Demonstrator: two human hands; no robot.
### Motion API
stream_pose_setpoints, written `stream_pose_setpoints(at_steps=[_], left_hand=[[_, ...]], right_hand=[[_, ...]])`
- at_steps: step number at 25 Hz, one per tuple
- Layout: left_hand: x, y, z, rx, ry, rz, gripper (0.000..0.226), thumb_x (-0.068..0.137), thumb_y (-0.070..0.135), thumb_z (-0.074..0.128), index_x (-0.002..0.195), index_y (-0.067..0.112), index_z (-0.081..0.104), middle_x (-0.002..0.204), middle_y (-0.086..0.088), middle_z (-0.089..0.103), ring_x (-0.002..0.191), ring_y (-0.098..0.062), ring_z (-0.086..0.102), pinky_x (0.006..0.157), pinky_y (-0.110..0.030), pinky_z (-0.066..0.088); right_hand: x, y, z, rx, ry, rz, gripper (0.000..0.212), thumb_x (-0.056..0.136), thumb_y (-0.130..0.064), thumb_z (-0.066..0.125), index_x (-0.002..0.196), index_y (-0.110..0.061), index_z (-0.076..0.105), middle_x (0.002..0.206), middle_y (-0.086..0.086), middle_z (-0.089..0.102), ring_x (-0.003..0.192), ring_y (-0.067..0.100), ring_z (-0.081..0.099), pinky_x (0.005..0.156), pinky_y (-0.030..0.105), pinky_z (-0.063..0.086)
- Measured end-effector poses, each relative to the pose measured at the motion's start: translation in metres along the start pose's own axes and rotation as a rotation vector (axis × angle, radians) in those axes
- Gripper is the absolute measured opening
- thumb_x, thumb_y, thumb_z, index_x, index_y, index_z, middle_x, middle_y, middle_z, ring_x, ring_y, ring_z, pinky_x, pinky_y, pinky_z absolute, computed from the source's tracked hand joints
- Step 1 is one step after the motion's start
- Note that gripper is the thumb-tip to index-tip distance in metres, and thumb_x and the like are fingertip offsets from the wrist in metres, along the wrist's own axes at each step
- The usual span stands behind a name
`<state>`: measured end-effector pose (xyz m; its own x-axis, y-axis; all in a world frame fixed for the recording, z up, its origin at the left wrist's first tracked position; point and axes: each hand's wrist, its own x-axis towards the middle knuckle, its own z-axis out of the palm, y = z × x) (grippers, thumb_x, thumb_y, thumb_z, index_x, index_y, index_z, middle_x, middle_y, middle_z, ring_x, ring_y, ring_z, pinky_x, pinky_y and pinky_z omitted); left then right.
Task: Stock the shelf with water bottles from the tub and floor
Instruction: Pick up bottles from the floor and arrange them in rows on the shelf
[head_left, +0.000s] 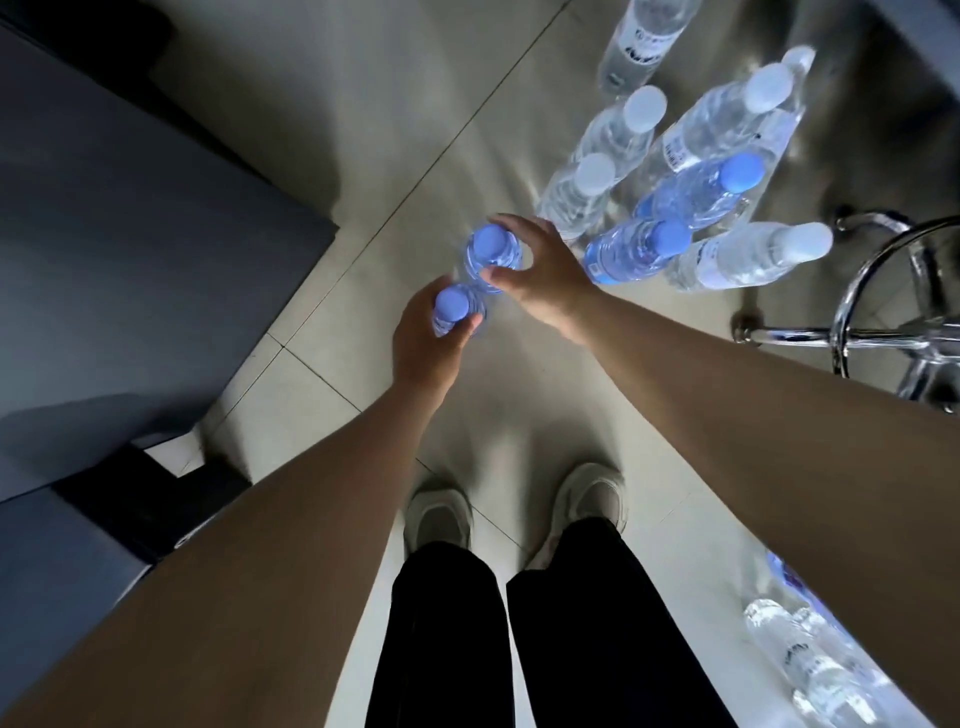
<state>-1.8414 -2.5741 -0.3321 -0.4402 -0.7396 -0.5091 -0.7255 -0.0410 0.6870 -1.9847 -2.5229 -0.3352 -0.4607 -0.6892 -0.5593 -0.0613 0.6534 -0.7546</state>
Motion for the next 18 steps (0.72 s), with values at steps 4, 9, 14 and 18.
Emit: stream_pose_setpoints(at_steps=[4,9,14,18], left_hand=[[0.008,-0.013,-0.010,0.033,-0.031,0.009,0.037,0.081,0.030,0.065,0.116,0.023,0.059,0.106,0.015,0.061,0.098,-0.004,0.055,0.080,-0.006,0.039],[-0.004,0.001,-0.035,0.006,-0.034,-0.006,0.045,0.070,0.046,0.061,0.109,0.024,0.061,0.100,0.014,0.063,0.097,-0.010,0.060,0.085,-0.023,0.046],[-0.041,0.066,-0.068,0.006,-0.055,0.101,0.041,0.073,0.043,0.064,0.107,0.020,0.062,0.101,0.010,0.066,0.098,-0.008,0.061,0.082,-0.012,0.042],[-0.074,0.151,-0.096,-0.058,-0.078,0.194,0.037,0.068,0.052,0.062,0.097,0.029,0.062,0.096,0.007,0.068,0.095,-0.013,0.064,0.087,-0.028,0.049]], right_hand=[[0.007,0.005,-0.004,-0.063,0.003,-0.101,0.041,0.084,-0.015,0.067,0.123,-0.009,0.056,0.125,0.006,0.054,0.106,0.009,0.046,0.080,-0.003,0.027],[-0.026,-0.006,-0.020,0.033,0.148,-0.102,0.043,0.079,-0.028,0.067,0.118,-0.010,0.059,0.106,-0.006,0.058,0.098,0.009,0.051,0.092,0.023,0.039],[-0.098,-0.071,-0.069,0.220,0.326,-0.070,0.025,0.084,-0.023,0.068,0.106,-0.020,0.057,0.098,-0.017,0.060,0.092,0.000,0.054,0.088,0.018,0.042],[-0.150,-0.147,-0.125,0.257,0.437,-0.100,0.018,0.085,-0.024,0.067,0.096,-0.025,0.054,0.087,-0.017,0.060,0.084,0.003,0.055,0.080,0.016,0.042]])
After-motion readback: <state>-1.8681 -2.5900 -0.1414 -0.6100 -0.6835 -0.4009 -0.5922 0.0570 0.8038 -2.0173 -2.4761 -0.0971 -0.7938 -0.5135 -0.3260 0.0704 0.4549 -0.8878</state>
